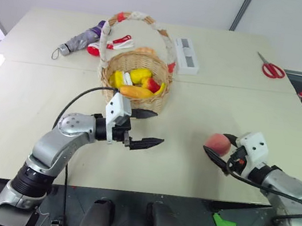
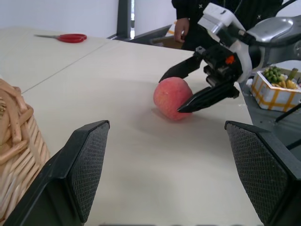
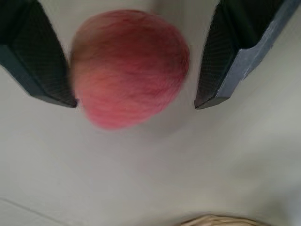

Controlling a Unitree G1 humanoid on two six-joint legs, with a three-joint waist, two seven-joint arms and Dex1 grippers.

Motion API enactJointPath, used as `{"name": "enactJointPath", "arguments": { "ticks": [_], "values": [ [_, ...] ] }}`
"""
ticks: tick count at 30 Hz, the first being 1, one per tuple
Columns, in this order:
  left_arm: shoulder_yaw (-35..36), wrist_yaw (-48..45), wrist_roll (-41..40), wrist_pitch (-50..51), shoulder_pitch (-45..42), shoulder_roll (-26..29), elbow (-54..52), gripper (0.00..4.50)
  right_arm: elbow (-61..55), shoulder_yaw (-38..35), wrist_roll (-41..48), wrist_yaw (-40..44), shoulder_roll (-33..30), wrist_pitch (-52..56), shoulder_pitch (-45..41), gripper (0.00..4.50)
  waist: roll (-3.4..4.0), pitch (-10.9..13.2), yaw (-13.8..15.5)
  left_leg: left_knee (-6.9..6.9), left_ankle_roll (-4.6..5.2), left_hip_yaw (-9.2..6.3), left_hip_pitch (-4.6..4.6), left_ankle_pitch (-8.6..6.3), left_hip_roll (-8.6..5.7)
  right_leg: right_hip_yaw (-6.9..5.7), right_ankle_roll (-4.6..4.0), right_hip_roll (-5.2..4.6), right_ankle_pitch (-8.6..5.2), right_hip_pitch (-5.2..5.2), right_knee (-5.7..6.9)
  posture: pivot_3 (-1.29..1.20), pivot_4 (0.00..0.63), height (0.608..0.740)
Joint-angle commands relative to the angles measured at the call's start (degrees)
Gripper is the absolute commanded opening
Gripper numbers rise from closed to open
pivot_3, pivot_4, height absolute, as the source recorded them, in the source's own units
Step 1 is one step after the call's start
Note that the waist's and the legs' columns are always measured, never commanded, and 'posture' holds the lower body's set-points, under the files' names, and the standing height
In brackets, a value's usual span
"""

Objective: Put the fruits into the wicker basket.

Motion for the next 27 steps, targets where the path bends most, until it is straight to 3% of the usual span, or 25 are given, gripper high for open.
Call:
{"name": "enactJointPath", "arguments": {
  "ticks": [1,3,5,6,8,13,16,21,27],
  "values": [
    [1.03,-0.17,0.2,-1.3,0.06,0.34,-1.18,4.23,1.38,0.57,-0.75,-0.62,-0.02,-2.63,-0.5,4.12,0.0,0.0,0.06,0.0,0.0,0.0,0.0,0.0,0.0,0.0,0.0,0.0,0.0,0.0,0.0,0.0,0.15,0.74],
    [1.58,0.18,0.4,-1.3,0.65,0.57,-1.54,4.23,2.72,1.12,-0.85,-0.37,-0.33,-2.91,-0.67,3.89,0.0,0.0,0.02,0.0,0.0,-0.01,0.0,0.0,-0.01,0.0,0.0,-0.01,0.0,0.0,0.0,0.0,0.15,0.74],
    [2.46,0.76,0.42,-1.22,1.41,0.85,-1.98,4.23,3.2,1.47,-0.6,0.43,-0.89,-3.38,-0.62,3.29,0.0,0.0,-0.03,0.01,0.0,-0.01,0.01,0.0,-0.01,0.0,0.0,0.0,0.0,0.0,0.01,0.0,0.15,0.74],
    [2.86,0.98,0.45,-1.2,1.82,1.06,-2.17,4.23,3.16,1.54,-0.8,0.61,-1.18,-4.09,-0.65,2.77,0.0,0.0,-0.02,0.0,0.0,-0.01,0.02,0.0,0.0,0.0,0.0,0.0,0.0,0.0,0.01,0.0,0.15,0.74],
    [3.89,1.33,0.32,-1.17,2.83,1.67,-2.42,4.23,2.35,1.89,-0.87,1.21,-1.93,-4.99,-1.29,2.39,0.0,0.0,-0.03,0.0,0.0,-0.02,0.01,0.0,0.0,0.0,0.0,0.0,0.0,0.0,0.01,0.0,0.15,0.74],
    [9.28,2.79,-1.23,-1.04,6.34,3.36,-1.87,4.23,-3.85,5.76,3.71,3.68,-0.92,-3.39,-9.86,2.39,0.02,0.01,-0.36,0.0,0.0,-0.03,0.04,0.0,0.04,0.01,0.0,0.01,0.0,-0.01,0.03,0.0,0.15,0.74],
    [14.06,3.74,-2.95,-1.29,8.34,3.44,-0.92,4.23,-3.83,14.32,3.61,1.96,5.93,-2.1,-23.36,2.39,0.01,0.02,-0.74,0.01,0.0,-0.1,0.07,0.0,0.19,0.0,-0.01,0.11,0.01,-0.02,0.05,0.0,0.15,0.74],
    [16.61,5.67,-3.33,-1.55,10.42,2.73,-1.92,4.23,9.67,24.75,-3.0,-5.2,21.4,-3.01,-42.43,2.39,0.01,0.01,-1.11,-0.03,-0.02,-0.26,-0.02,0.01,0.29,-0.12,-0.06,0.13,0.02,-0.17,0.15,0.0,0.15,0.74],
    [15.78,8.75,-2.95,-1.78,13.5,1.16,-6.06,4.23,26.81,25.73,-8.25,-11.96,29.57,-5.14,-51.47,2.39,-0.04,-0.02,0.27,-0.03,-0.07,-0.28,-0.21,0.02,-0.03,-0.17,-0.04,-0.48,0.05,-0.23,0.05,0.0,0.15,0.74]
  ]
}}
